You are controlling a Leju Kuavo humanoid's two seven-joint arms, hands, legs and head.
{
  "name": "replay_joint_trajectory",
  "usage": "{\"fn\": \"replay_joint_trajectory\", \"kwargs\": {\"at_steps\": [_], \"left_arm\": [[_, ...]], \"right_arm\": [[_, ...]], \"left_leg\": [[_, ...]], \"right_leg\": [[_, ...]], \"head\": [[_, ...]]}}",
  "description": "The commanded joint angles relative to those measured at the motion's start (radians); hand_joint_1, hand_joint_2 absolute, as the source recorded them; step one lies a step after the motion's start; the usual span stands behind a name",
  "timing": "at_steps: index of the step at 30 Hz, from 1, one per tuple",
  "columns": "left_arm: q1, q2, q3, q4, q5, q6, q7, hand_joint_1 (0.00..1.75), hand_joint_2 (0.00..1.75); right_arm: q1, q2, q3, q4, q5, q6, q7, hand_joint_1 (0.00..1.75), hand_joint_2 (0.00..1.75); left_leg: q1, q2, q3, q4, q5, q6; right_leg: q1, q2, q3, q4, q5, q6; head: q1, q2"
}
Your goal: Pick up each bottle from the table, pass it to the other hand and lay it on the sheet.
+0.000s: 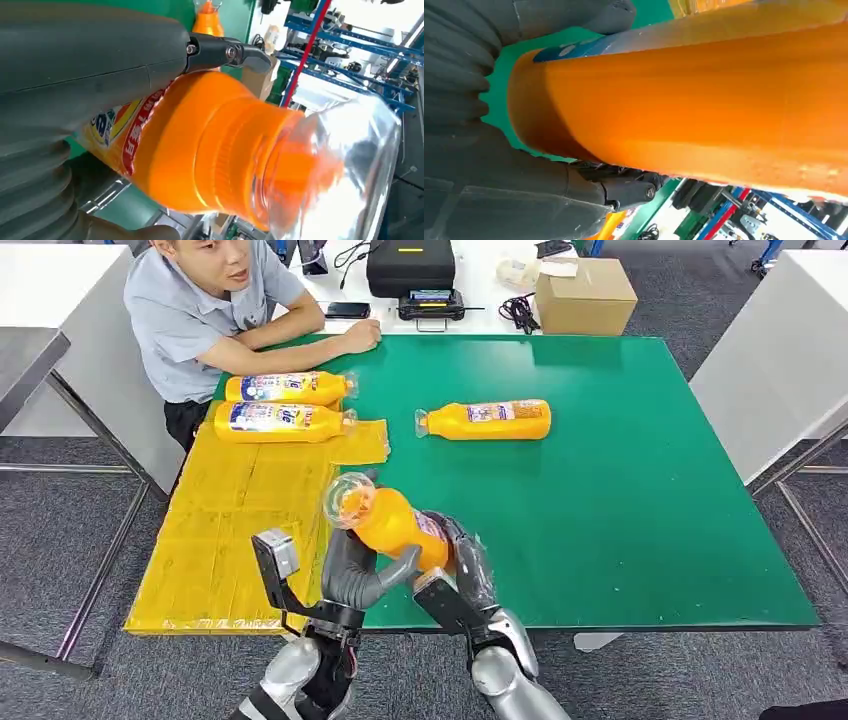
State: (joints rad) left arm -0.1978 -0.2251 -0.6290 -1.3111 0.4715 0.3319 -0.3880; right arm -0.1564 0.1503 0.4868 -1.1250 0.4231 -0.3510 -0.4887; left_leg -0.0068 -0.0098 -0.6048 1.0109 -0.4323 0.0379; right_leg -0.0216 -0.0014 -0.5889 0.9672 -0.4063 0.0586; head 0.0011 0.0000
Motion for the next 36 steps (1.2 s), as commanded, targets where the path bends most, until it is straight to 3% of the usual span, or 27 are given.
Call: {"fn": "replay_joint_trajectory", "kwargs": {"at_steps": [1, 9, 10, 11, 33, 35, 36], "left_arm": [[-0.05, 0.006, -0.009, 0.074, 0.005, 0.006, 0.009, 0.0, 1.75], [-0.077, 0.0, -0.018, 0.123, -0.018, 0.037, -0.009, 0.0, 1.75], [-0.083, -0.001, -0.019, 0.133, -0.029, 0.049, -0.017, 0.17, 1.75], [-0.089, -0.003, -0.021, 0.145, -0.043, 0.059, -0.024, 1.75, 1.75], [-0.083, 0.0, -0.019, 0.116, -0.124, 0.097, -0.086, 1.75, 1.75], [-0.075, 0.006, -0.014, 0.092, -0.126, 0.095, -0.079, 1.75, 1.75], [-0.073, 0.006, -0.011, 0.088, -0.125, 0.095, -0.077, 1.75, 1.75]], "right_arm": [[-0.058, 0.007, 0.045, 0.103, -0.006, -0.01, -0.013, 1.75, 1.75], [-0.078, 0.013, 0.076, 0.132, -0.047, -0.021, -0.025, 1.75, 1.75], [-0.082, 0.012, 0.079, 0.131, -0.051, -0.018, -0.026, 1.75, 1.75], [-0.085, 0.011, 0.081, 0.129, -0.062, -0.012, -0.026, 1.75, 1.75], [-0.092, 0.0, 0.049, 0.136, -0.111, 0.015, 0.003, 1.73, 1.75], [-0.086, -0.001, 0.027, 0.148, -0.118, 0.01, 0.002, 1.5, 1.75], [-0.085, -0.001, 0.022, 0.15, -0.122, 0.011, 0.0, 1.2, 1.75]], "left_leg": [[0.002, 0.002, 0.005, 0.0, -0.002, -0.003], [0.001, 0.001, 0.004, -0.001, -0.001, -0.002], [0.002, 0.002, 0.005, 0.0, -0.002, -0.003], [0.001, 0.001, 0.003, 0.0, -0.001, -0.002], [0.002, 0.002, 0.005, 0.0, -0.002, -0.003], [0.001, 0.001, 0.004, 0.0, -0.001, -0.002], [0.001, 0.001, 0.003, 0.0, -0.001, -0.002]], "right_leg": [[0.002, 0.001, 0.005, -0.001, -0.001, -0.003], [0.001, 0.0, 0.004, -0.001, -0.001, -0.002], [0.002, 0.001, 0.005, -0.001, -0.001, -0.003], [0.001, 0.0, 0.003, -0.001, 0.0, -0.002], [0.002, 0.001, 0.005, -0.001, -0.001, -0.003], [0.001, 0.001, 0.004, -0.001, -0.001, -0.002], [0.001, 0.0, 0.003, -0.001, -0.001, -0.002]], "head": [[0.0, 0.0], [0.0, 0.0], [0.0, 0.0], [0.0, 0.0], [0.0, 0.0], [0.0, 0.0], [0.0, 0.0]]}}
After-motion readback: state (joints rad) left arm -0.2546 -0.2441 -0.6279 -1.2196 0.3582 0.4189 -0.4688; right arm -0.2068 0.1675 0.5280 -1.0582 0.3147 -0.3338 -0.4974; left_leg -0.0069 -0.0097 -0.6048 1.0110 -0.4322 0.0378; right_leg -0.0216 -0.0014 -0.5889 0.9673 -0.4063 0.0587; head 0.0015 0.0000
